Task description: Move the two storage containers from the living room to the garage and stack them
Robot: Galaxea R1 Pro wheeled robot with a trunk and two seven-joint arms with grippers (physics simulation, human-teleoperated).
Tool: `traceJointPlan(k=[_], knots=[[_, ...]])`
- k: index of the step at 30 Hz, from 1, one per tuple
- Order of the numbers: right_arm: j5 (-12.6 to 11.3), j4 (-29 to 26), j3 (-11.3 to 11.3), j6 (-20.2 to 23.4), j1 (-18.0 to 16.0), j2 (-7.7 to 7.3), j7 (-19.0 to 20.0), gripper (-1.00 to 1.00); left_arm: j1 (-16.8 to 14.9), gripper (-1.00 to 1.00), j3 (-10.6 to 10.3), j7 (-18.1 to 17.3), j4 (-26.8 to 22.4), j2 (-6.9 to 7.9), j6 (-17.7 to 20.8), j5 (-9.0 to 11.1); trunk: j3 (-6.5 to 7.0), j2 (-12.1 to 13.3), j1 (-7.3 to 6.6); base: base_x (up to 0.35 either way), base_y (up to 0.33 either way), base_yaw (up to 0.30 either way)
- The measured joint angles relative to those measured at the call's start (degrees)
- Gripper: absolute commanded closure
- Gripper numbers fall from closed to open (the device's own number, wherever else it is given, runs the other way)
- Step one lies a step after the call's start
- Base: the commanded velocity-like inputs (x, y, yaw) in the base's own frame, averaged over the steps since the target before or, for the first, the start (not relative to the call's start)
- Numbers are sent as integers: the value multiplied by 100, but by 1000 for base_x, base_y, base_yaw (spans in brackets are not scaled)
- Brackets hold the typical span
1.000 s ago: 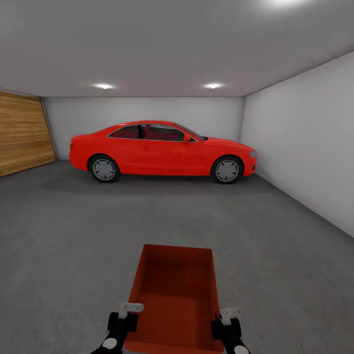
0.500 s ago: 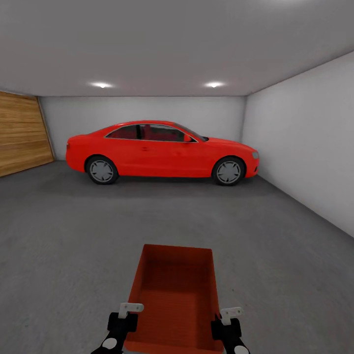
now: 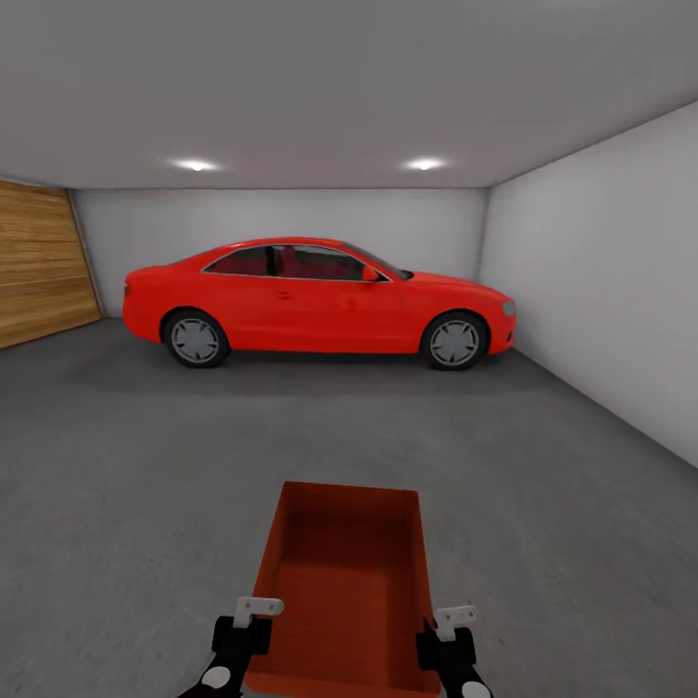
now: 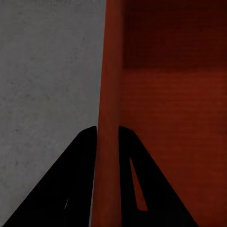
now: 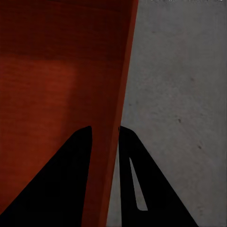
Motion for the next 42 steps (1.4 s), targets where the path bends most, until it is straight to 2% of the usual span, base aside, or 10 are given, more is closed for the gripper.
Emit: traceJointPlan(k=[33, 42], knots=[[2, 0, -1, 0, 0, 0, 0, 100, 0, 100, 1, -1, 0, 0, 0, 0, 0, 0, 0, 340, 0, -1], [-1, -2, -1, -1, 1, -1, 0, 100, -1, 100, 1, -2, 1, -1, -1, -1, 0, 0, 0, 340, 0, -226]])
